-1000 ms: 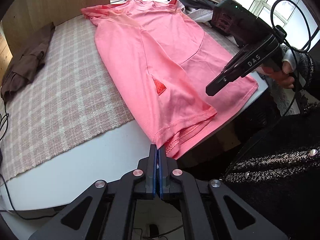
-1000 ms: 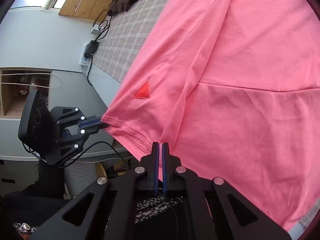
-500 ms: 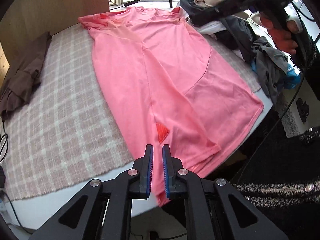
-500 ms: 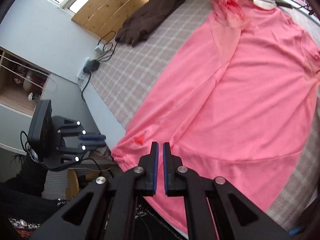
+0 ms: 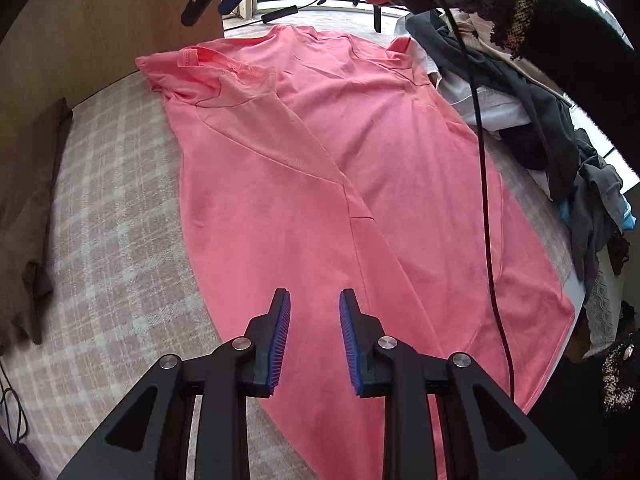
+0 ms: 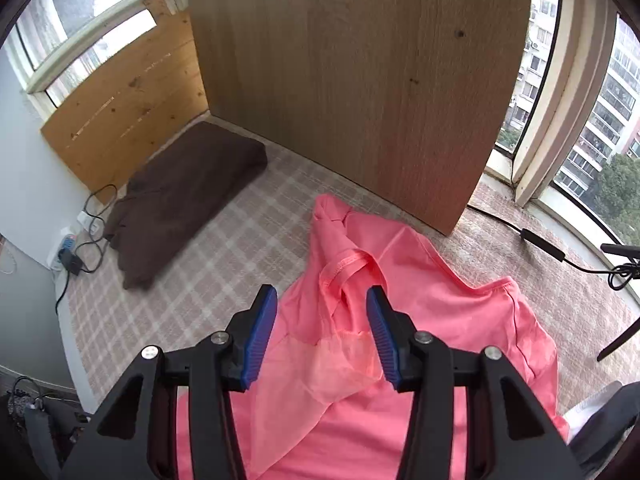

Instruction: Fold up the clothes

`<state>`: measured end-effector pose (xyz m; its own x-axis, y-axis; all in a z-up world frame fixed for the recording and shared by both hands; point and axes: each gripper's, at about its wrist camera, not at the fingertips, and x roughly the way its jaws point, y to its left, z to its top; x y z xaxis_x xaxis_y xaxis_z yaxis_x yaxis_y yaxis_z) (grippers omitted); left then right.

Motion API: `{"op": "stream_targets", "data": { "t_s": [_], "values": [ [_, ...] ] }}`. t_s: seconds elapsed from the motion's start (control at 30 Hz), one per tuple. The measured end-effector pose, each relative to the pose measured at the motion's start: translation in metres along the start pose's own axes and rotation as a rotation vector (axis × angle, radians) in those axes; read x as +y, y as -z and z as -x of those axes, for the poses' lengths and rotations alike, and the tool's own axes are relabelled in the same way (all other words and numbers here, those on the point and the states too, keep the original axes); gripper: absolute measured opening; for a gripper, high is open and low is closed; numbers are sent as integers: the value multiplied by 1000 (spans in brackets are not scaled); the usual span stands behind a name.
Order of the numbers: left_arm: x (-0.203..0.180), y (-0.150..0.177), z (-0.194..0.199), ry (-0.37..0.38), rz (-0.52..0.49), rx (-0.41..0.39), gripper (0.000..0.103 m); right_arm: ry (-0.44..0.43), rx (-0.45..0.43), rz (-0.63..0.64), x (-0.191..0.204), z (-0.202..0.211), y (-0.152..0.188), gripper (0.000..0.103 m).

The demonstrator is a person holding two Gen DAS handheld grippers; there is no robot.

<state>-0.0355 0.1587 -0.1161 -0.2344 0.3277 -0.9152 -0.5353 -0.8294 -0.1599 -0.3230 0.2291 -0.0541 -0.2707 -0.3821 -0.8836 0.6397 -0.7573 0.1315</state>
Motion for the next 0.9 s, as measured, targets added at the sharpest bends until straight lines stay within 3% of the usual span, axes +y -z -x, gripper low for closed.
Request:
{"op": "stream_targets", "data": {
  "t_s": [0.07,0.17,0.2,0.23,0.27,0.33,0.43,0.5,0.53,0.57,0.67,0.7,0.9],
  "values": [
    [2,0,-18,11,-18,28,23,28,73,-19,-9,-39,-8,46],
    [8,-1,-21,61,-37,17,23,-55,92,-79,-22,-66,-9,46],
    [9,-1,-21,62,-43,18,23,-87,98,-92,-25,-69,-7,40],
    [11,-2,-21,64,-49,19,23,-117,106,-104,-27,-71,-5,27],
    [13,-2,-21,65,-55,20,23,-101,107,-112,-29,-67,-1,1],
    [14,-2,-20,77,-75,30,23,-80,76,-145,-39,-48,9,3],
    [15,-4,-17,87,-123,35,23,-131,0,-232,-61,-17,24,9],
    [30,-16,-7,119,-119,5,23,-123,1,-251,-65,-20,20,43],
    [44,-28,-3,93,-111,-17,25,-119,3,-258,-67,-22,18,47],
    [59,-40,1,67,-103,-39,27,-115,5,-266,-69,-25,16,47],
    [116,-83,3,8,-50,-92,25,-281,-2,-385,-74,-42,8,47],
    [138,-99,1,0,-25,-108,25,-299,4,-409,-73,-48,6,47],
    [213,-172,-25,-112,-18,-70,25,-285,98,-509,-73,-83,-5,47]
  ]
}}
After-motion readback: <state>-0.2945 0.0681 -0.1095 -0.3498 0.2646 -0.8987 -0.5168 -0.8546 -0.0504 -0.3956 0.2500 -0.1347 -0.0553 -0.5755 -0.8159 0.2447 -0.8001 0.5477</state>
